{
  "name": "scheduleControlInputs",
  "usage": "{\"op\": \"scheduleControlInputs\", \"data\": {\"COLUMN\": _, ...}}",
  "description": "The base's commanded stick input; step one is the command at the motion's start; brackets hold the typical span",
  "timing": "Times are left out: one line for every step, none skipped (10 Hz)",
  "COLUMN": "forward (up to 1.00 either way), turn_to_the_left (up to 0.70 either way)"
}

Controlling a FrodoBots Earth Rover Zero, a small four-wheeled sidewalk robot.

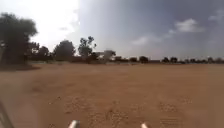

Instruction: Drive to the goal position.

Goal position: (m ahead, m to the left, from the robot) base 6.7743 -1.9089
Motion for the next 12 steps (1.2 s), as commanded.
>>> {"op": "scheduleControlInputs", "data": {"forward": 1.00, "turn_to_the_left": 0.00}}
{"op": "scheduleControlInputs", "data": {"forward": 1.00, "turn_to_the_left": 0.00}}
{"op": "scheduleControlInputs", "data": {"forward": 1.00, "turn_to_the_left": 0.00}}
{"op": "scheduleControlInputs", "data": {"forward": 1.00, "turn_to_the_left": 0.00}}
{"op": "scheduleControlInputs", "data": {"forward": 1.00, "turn_to_the_left": 0.00}}
{"op": "scheduleControlInputs", "data": {"forward": 1.00, "turn_to_the_left": 0.00}}
{"op": "scheduleControlInputs", "data": {"forward": 1.00, "turn_to_the_left": 0.00}}
{"op": "scheduleControlInputs", "data": {"forward": 1.00, "turn_to_the_left": 0.00}}
{"op": "scheduleControlInputs", "data": {"forward": 1.00, "turn_to_the_left": 0.00}}
{"op": "scheduleControlInputs", "data": {"forward": 1.00, "turn_to_the_left": 0.00}}
{"op": "scheduleControlInputs", "data": {"forward": 1.00, "turn_to_the_left": 0.00}}
{"op": "scheduleControlInputs", "data": {"forward": 1.00, "turn_to_the_left": 0.00}}
